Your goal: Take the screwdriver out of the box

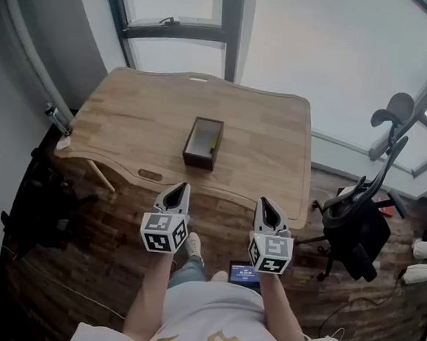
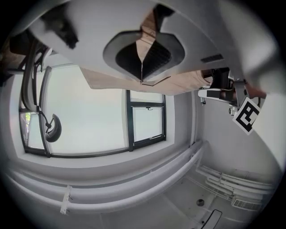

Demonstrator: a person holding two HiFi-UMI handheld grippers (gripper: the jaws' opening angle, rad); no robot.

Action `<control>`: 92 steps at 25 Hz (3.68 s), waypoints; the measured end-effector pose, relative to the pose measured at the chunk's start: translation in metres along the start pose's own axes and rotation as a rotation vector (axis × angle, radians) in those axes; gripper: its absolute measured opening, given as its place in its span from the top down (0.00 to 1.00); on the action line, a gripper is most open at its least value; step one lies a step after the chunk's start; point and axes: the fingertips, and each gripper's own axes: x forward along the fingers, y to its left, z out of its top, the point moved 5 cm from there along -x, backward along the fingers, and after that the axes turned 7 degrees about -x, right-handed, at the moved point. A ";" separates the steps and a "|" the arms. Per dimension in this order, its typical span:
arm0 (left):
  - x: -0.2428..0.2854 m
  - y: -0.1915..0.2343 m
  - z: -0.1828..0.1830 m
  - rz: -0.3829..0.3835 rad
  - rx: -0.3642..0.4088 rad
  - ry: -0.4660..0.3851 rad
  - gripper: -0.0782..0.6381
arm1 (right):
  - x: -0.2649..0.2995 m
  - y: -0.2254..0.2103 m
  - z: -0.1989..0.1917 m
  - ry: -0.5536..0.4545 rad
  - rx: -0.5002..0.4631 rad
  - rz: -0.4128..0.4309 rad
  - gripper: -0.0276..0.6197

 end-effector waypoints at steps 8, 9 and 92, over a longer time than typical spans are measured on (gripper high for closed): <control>0.003 0.003 0.004 -0.033 -0.040 -0.017 0.87 | 0.004 0.002 0.003 -0.002 -0.016 0.001 0.91; 0.002 0.003 0.006 -0.052 -0.065 -0.027 0.87 | 0.004 0.001 0.003 -0.001 -0.016 -0.002 0.91; 0.353 0.122 0.020 -0.190 -0.106 0.450 0.87 | 0.315 -0.051 -0.012 0.252 0.089 -0.117 0.91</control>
